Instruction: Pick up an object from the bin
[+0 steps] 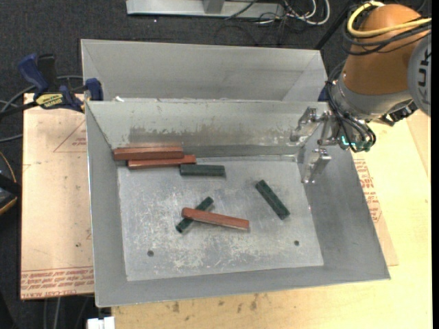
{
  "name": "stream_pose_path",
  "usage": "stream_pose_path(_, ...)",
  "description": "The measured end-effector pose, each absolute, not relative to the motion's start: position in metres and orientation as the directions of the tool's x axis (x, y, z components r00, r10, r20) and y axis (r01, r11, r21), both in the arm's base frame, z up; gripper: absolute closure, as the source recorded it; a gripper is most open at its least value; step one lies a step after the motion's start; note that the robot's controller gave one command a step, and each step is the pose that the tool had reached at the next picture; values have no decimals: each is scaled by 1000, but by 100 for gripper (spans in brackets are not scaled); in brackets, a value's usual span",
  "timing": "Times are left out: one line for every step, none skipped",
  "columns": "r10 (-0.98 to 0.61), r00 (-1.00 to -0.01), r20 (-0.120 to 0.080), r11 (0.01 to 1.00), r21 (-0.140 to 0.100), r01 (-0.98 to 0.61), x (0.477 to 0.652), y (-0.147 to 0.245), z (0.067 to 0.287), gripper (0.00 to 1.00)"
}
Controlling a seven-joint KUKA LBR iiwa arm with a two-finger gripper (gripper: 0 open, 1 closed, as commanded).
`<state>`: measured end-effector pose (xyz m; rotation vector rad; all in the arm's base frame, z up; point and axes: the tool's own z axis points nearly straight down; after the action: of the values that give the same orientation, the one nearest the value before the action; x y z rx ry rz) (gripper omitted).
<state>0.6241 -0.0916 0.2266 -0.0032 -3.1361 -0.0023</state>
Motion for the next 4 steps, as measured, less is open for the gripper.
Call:
stream_pose_path(0, -1000, -2, 1000, 0, 0, 626, -91, 231, 0)
stream_pose_path(0, -1000, -8, 1000, -1, 0, 621, -77, 177, 0)
stream_pose_path(126, -992, 0, 992, 1, 126, 617, -58, 137, 0)
stream_pose_path(53, -999, -5, 999, 1, 53, 629, -51, 93, 0)
